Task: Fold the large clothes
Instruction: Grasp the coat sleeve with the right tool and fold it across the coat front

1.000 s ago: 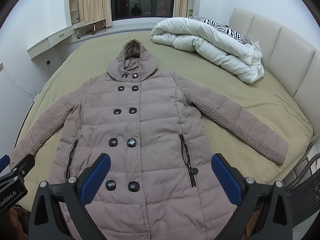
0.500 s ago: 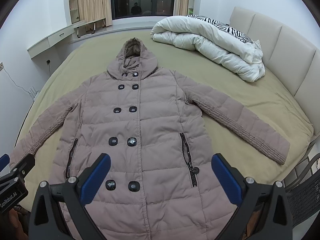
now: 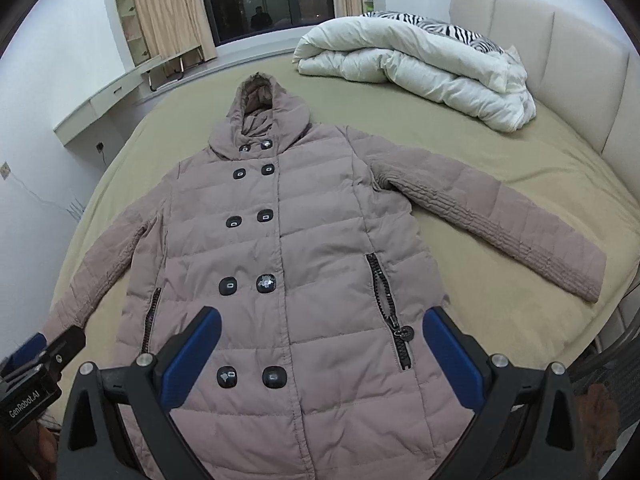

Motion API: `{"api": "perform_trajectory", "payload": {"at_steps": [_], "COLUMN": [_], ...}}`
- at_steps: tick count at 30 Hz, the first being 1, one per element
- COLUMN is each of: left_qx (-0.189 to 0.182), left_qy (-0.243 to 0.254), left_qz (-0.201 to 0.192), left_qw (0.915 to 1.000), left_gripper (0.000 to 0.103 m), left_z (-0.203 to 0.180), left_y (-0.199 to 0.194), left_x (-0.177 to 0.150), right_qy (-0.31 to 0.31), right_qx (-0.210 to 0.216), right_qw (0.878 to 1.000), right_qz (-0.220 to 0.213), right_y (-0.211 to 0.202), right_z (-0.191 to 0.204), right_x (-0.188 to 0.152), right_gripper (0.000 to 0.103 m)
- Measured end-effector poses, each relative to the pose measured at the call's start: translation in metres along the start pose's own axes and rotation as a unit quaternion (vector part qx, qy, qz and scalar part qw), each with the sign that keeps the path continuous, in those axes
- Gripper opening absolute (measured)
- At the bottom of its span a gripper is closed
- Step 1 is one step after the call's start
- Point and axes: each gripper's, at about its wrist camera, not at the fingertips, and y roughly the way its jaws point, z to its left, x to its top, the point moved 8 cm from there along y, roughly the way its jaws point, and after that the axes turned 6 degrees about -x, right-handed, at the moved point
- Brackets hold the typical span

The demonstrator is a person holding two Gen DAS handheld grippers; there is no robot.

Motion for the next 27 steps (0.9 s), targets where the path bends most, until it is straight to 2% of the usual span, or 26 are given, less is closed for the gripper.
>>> {"api": "perform_trajectory", "payload": {"at_steps": [4, 5, 7, 10, 12, 14, 15, 17, 21, 22, 24, 25, 27], "left_qx": [-0.059, -0.071, -0.071, -0.070, -0.076, -0.072, -0.076, -0.088, -0.109, -0.113, -0.123, -0.127, -0.138], "left_qy": [-0.018, -0.019, -0.014, 0.005, 0.000, -0.002, -0.005, -0.014, -0.024, -0.025, -0.022, -0.021, -0.018], "left_qz": [0.023, 0.025, 0.016, 0.034, 0.049, 0.052, 0.053, 0.051, 0.054, 0.053, 0.050, 0.049, 0.047], "left_qw": [0.9978, 0.9969, 0.9972, 0.9970, 0.9959, 0.9960, 0.9957, 0.9947, 0.9923, 0.9919, 0.9909, 0.9904, 0.9892], "left_gripper": [0.103, 0.103, 0.103, 0.103, 0.103, 0.103, 0.103, 0.103, 0.103, 0.103, 0.103, 0.103, 0.103], "left_z": [-0.007, -0.009, -0.012, -0.023, -0.031, -0.035, -0.037, -0.043, -0.054, -0.055, -0.062, -0.065, -0.071], "left_y": [0.026, 0.033, 0.046, 0.065, 0.077, 0.086, 0.089, 0.096, 0.105, 0.105, 0.105, 0.105, 0.106], "left_x": [-0.003, -0.003, 0.000, -0.001, -0.001, 0.000, 0.002, 0.006, 0.016, 0.018, 0.023, 0.025, 0.030], "right_qy": [0.119, 0.160, 0.240, 0.367, 0.455, 0.518, 0.536, 0.567, 0.600, 0.611, 0.623, 0.630, 0.636], "right_qx": [0.038, 0.035, 0.030, 0.042, 0.062, 0.069, 0.078, 0.097, 0.097, 0.095, 0.087, 0.084, 0.073], "right_qw": [0.992, 0.987, 0.970, 0.929, 0.888, 0.853, 0.840, 0.818, 0.792, 0.783, 0.774, 0.769, 0.766], "right_qz": [-0.008, -0.010, -0.012, -0.005, -0.002, -0.002, -0.006, -0.015, -0.057, -0.067, -0.069, -0.070, -0.061], "right_y": [0.024, 0.033, 0.054, 0.085, 0.103, 0.116, 0.120, 0.124, 0.113, 0.110, 0.111, 0.113, 0.123], "right_z": [-0.066, -0.094, -0.151, -0.232, -0.281, -0.320, -0.333, -0.351, -0.374, -0.381, -0.393, -0.401, -0.410], "right_x": [0.004, 0.002, -0.005, -0.021, -0.038, -0.057, -0.062, -0.068, -0.069, -0.070, -0.074, -0.076, -0.075], "right_gripper": [0.103, 0.103, 0.103, 0.099, 0.095, 0.090, 0.086, 0.085, 0.083, 0.080, 0.064, 0.059, 0.037]}}
